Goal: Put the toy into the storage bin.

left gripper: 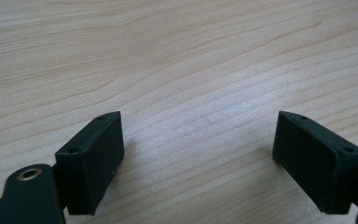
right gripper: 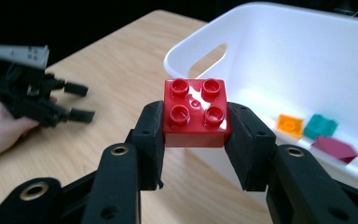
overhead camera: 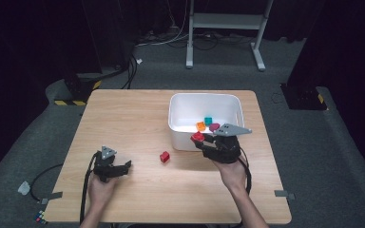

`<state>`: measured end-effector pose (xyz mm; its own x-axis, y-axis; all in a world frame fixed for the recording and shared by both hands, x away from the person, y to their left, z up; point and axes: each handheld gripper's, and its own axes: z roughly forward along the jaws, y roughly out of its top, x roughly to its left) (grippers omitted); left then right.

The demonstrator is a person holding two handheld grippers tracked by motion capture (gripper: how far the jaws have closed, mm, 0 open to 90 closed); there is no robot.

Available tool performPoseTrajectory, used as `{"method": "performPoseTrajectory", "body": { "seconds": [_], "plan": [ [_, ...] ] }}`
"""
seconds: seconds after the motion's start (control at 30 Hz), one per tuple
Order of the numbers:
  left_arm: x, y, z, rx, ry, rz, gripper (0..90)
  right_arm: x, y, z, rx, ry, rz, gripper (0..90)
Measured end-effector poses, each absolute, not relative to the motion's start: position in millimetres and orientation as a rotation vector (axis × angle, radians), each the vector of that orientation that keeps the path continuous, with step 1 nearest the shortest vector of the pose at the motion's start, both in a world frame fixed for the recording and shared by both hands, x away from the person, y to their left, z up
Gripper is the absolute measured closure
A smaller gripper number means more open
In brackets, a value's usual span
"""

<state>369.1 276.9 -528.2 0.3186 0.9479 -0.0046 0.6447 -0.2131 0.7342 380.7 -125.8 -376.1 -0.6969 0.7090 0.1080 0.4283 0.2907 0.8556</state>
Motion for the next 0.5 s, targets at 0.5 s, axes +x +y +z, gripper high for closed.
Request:
{"method": "performPoseTrajectory", "body": {
  "seconds": [0.5],
  "plan": [
    [369.2,277.0,-528.2,1.948,1.403,0.608,16.5,435.3,-131.5,-357.4,1.186,2.203,1.269,59.1]
  ]
}}
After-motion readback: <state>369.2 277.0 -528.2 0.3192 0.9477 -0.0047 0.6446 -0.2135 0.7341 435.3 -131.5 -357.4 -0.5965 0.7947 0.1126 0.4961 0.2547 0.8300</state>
